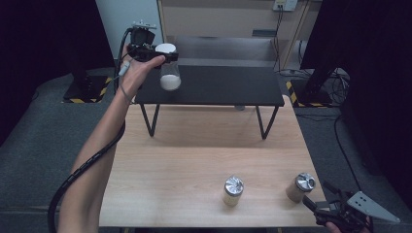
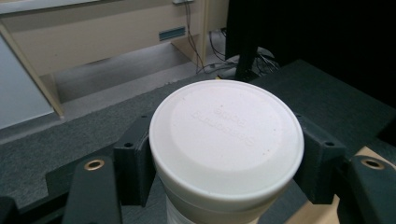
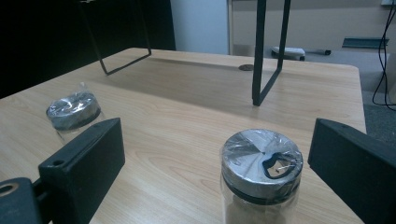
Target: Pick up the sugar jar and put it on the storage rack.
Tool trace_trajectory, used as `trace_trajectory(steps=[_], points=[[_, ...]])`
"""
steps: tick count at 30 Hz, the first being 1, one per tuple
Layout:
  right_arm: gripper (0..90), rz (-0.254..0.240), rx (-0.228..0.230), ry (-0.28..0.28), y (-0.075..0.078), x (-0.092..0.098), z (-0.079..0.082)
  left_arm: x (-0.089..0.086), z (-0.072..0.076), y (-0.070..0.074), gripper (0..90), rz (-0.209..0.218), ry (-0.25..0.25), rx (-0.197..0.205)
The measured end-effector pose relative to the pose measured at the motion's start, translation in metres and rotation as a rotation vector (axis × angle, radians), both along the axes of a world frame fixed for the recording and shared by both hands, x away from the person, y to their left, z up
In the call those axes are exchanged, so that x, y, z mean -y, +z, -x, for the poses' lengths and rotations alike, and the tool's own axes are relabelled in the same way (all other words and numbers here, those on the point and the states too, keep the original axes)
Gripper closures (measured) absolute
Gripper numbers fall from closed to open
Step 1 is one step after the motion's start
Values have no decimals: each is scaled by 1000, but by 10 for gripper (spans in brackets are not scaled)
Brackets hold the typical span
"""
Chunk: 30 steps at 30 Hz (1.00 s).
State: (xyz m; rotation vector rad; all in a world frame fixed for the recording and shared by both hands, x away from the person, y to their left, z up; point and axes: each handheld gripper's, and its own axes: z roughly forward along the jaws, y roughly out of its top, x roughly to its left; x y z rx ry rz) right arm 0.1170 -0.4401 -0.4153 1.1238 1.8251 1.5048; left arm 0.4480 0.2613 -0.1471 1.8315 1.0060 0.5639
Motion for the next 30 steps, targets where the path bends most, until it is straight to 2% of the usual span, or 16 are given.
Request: trace_trajectory(steps=[6, 14, 30], points=[[43, -1, -1, 1, 0, 0, 0, 8, -7, -5, 323, -7, 63, -5], [43, -5, 4, 2, 0, 1, 1, 12, -15, -9, 323, -21, 82, -21], [45, -6, 2, 1, 0, 1, 1, 15, -17, -19, 323, -33, 101, -23]])
